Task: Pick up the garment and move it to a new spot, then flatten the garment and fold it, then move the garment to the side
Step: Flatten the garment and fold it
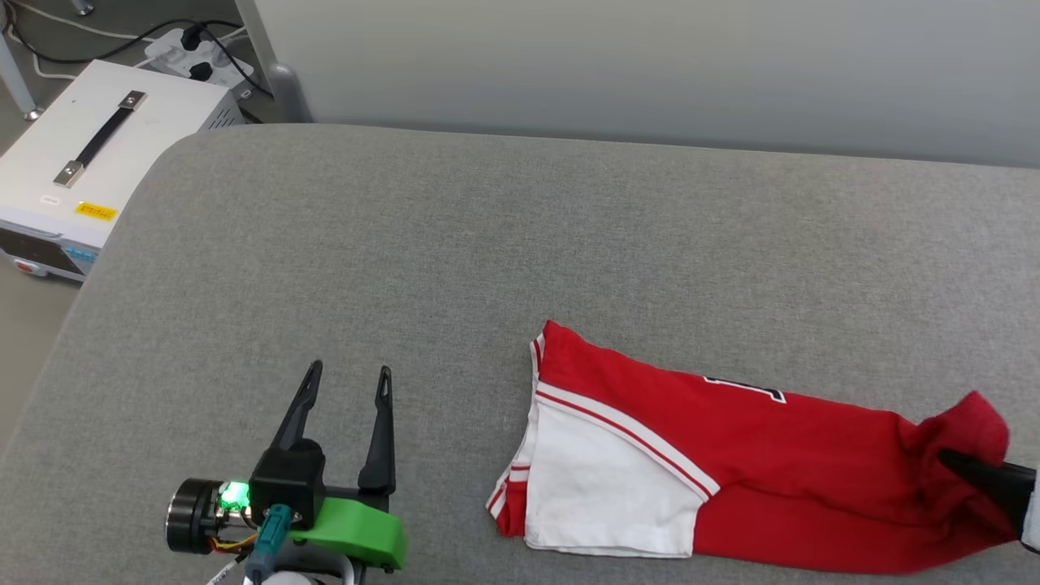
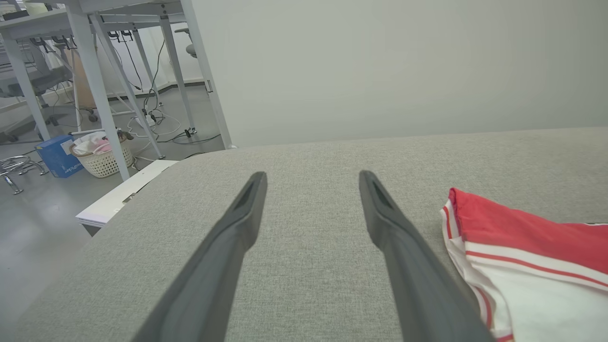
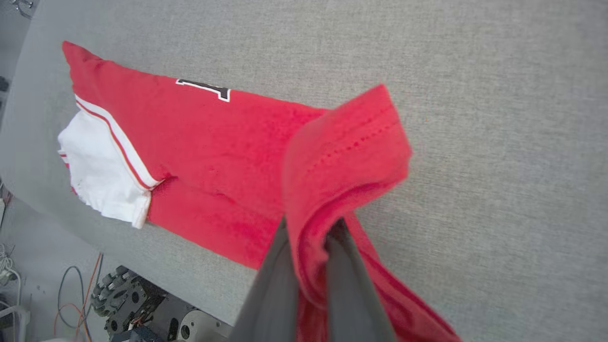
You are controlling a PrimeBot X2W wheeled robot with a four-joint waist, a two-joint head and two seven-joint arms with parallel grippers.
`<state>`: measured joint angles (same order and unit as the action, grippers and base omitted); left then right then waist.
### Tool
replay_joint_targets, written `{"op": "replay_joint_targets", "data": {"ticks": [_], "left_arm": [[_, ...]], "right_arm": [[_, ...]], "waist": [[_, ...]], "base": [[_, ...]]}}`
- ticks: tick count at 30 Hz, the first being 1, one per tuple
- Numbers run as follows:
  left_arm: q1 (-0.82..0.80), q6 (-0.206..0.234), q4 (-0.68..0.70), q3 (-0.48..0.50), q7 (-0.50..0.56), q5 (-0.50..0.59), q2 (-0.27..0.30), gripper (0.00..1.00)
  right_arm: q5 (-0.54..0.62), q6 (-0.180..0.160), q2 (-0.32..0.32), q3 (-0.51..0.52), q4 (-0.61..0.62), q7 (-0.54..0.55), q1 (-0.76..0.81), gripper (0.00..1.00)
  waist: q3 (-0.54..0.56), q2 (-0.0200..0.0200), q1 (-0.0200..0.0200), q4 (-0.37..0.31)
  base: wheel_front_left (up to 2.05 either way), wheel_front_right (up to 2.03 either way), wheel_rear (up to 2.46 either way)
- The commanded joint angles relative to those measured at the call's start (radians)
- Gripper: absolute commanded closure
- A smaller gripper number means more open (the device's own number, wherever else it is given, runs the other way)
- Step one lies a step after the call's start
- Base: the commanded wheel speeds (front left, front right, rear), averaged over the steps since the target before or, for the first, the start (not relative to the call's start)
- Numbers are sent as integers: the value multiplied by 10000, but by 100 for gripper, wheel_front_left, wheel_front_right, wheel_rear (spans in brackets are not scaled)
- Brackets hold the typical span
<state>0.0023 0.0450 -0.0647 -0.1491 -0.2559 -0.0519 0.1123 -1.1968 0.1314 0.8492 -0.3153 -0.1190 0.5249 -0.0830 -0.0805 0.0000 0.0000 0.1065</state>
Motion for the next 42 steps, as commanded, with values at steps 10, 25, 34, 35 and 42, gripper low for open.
{"op": "replay_joint_targets", "data": {"ticks": [10, 25, 34, 35, 42], "left_arm": [[-317, -196, -74, -22, -59, 160, -262, 0], [-881, -235, -194, -167, -59, 208, -460, 0], [-970, -166, -239, -132, -59, 197, -522, 0], [-959, -163, -258, -125, -59, 203, -526, 0], [-850, -190, -312, -4, -59, 250, -502, 0]], "right_arm": [[1320, -7, -1537, -1403, 1417, 1842, -1906, 100], [2498, -7, -4127, -3817, -806, 2030, -4902, 100], [2602, -7, -4475, -4883, -2354, 1227, -5243, 100], [2532, -7, -4485, -4968, -2415, 1096, -5240, 100], [2352, -7, -4001, -5072, -1694, -462, -5406, 0]], "waist": [[-442, 0, 0, 334], [-986, 0, 0, 870], [-1189, 0, 0, 949], [-1170, 0, 0, 930], [-819, 0, 0, 677]], "base": [[0, 0, 0], [0, 0, 0], [0, 0, 0], [0, 0, 0], [0, 0, 0]]}}
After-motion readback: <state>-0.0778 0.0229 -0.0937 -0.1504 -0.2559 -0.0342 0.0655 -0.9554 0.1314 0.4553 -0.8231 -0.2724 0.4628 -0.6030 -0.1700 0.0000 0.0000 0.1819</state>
